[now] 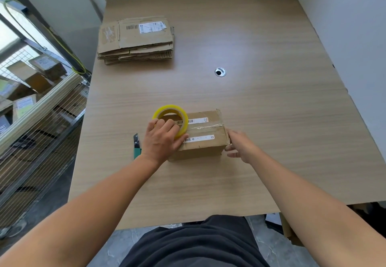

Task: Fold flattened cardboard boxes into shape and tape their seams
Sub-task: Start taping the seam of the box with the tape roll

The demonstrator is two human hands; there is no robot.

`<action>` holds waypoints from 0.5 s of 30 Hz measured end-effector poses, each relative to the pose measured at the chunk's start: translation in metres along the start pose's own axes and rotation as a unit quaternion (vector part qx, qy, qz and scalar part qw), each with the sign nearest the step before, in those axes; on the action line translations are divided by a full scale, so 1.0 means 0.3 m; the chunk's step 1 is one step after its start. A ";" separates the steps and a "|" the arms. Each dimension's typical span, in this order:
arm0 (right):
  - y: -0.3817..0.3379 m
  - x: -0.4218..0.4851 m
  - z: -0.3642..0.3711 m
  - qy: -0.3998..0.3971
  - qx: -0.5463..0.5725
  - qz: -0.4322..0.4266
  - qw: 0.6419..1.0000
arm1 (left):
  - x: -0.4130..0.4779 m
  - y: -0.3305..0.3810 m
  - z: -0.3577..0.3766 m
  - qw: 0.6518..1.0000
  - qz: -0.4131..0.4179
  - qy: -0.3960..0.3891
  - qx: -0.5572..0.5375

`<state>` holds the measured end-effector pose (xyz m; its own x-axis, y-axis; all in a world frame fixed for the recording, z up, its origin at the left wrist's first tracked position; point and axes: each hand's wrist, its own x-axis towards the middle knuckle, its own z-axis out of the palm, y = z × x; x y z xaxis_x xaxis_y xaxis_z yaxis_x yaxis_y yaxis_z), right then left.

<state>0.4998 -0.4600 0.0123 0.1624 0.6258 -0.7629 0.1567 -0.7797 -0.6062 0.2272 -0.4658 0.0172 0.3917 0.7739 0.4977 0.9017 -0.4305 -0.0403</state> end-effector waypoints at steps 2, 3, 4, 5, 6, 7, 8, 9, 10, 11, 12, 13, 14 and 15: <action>-0.001 0.003 -0.015 0.066 -0.041 -0.057 0.995 | 0.002 0.000 0.001 1.000 0.003 -0.003 0.001; -0.009 -0.002 -0.022 0.128 -0.058 -0.102 0.985 | 0.004 -0.001 0.000 1.000 0.003 -0.004 0.003; -0.021 -0.012 -0.023 0.182 -0.052 -0.150 0.970 | 0.005 -0.002 0.000 1.000 0.004 -0.006 0.003; -0.041 -0.029 -0.016 0.201 -0.032 -0.201 0.958 | 0.005 -0.004 0.001 1.000 0.005 -0.008 0.003; -0.063 -0.041 0.004 0.177 -0.032 -0.256 0.950 | 0.003 -0.005 0.003 1.000 0.004 -0.011 0.004; -0.081 -0.054 0.037 0.123 -0.076 -0.307 0.941 | 0.003 -0.004 0.003 1.000 0.001 -0.014 0.006; -0.088 -0.059 0.078 0.073 -0.171 -0.344 0.921 | 0.006 -0.001 0.002 1.000 -0.001 -0.018 0.006; -0.088 -0.057 0.115 0.044 -0.272 -0.361 0.891 | 0.009 0.002 -0.001 1.000 0.000 -0.022 0.004; -0.086 -0.049 0.144 0.043 -0.351 -0.361 0.863 | 0.013 0.002 -0.005 1.000 0.005 -0.026 0.000; -0.086 -0.040 0.160 0.061 -0.401 -0.345 0.846 | 0.020 -0.002 -0.008 0.999 0.016 -0.028 -0.004; -0.086 -0.034 0.167 0.082 -0.428 -0.329 0.838 | 0.030 -0.013 -0.013 0.999 0.035 -0.029 -0.009; -0.086 -0.031 0.167 0.098 -0.440 -0.321 0.833 | 0.044 -0.030 -0.021 0.997 0.064 -0.027 -0.015; -0.082 -0.027 0.166 0.104 -0.442 -0.323 0.830 | 0.061 -0.052 -0.033 0.995 0.097 -0.025 -0.025; -0.079 -0.029 0.165 0.102 -0.440 -0.327 0.830 | 0.083 -0.077 -0.050 0.991 0.129 -0.022 -0.038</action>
<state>0.4464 -0.4481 0.0222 -0.0899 0.9699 -0.2261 0.9130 -0.0105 -0.4078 0.2134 -0.4434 0.0435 0.6165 0.6526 0.4405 0.7549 -0.6488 -0.0953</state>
